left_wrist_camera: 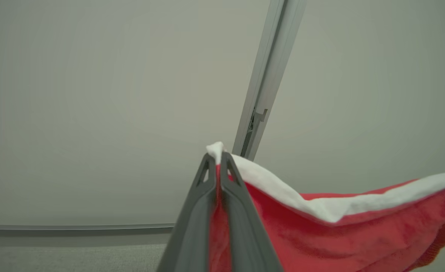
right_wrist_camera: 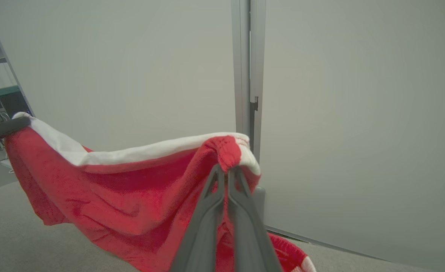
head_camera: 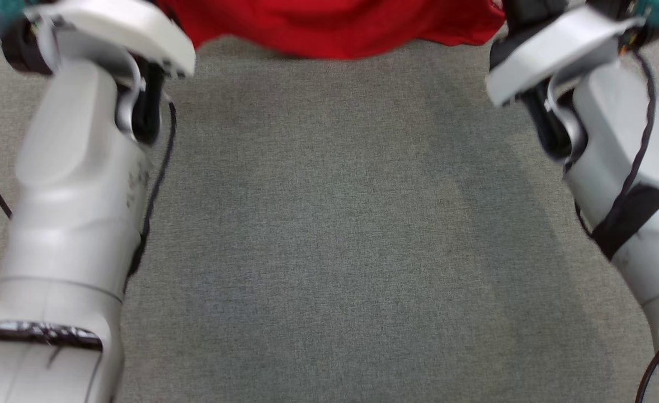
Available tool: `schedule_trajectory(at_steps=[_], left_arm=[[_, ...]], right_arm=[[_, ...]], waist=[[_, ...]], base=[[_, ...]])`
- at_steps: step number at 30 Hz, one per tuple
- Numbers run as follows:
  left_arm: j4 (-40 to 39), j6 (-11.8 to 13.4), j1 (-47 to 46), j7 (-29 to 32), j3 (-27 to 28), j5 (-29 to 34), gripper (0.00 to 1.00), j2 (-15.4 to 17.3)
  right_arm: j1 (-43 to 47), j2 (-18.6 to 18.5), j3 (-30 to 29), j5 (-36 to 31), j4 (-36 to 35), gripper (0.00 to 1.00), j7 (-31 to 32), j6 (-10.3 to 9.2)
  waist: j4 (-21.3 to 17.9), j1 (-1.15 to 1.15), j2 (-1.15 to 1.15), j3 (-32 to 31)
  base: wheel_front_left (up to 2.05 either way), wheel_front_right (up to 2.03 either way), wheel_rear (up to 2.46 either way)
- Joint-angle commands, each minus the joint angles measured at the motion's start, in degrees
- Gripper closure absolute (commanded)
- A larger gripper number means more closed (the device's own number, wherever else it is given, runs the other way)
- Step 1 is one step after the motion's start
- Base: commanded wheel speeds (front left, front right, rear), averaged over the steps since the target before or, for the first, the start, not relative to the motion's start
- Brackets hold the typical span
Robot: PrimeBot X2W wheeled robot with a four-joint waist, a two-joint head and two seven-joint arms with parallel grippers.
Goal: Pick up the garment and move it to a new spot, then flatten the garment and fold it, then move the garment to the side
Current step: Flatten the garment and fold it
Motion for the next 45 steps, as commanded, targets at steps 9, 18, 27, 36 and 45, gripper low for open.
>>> schedule_trajectory(at_steps=[9,18,27,36,45], left_arm=[[-7.7,-1.7,18.1,-0.1,4.0,-0.8,1.0,-0.9],[-22.8,-1.9,36.2,-0.1,4.4,1.8,1.0,-1.0],[-39.5,0.8,57.8,0.8,5.1,3.6,1.0,0.8],[-61.6,6.0,74.9,9.4,5.0,3.8,1.0,2.0],[-68.1,7.3,76.0,14.8,3.9,3.9,1.0,2.9]], right_arm=[[16.8,-2.9,-0.8,1.8,-8.9,1.0,-0.8,-0.02],[36.3,-4.8,-4.1,-3.0,-22.9,1.0,-0.8,-0.02],[56.0,-4.5,-7.5,-4.7,-32.3,1.0,-0.8,-0.01],[71.7,-4.8,-11.6,-7.4,-41.7,1.0,2.9,-0.01],[75.1,-3.2,-13.7,-8.1,-47.1,1.0,6.6,-0.01]], waist=[[-1.2,0.0,0.0,0.4],[-2.0,0.0,0.0,-5.0],[-2.4,0.0,0.0,-14.4],[-1.7,0.0,0.0,-21.7],[-2.2,0.0,0.0,-21.5]], base=[[0.0,0.0,0.0],[0.0,0.0,0.0],[0.0,0.0,0.0],[0.0,0.0,0.0],[0.0,0.0,0.0]])
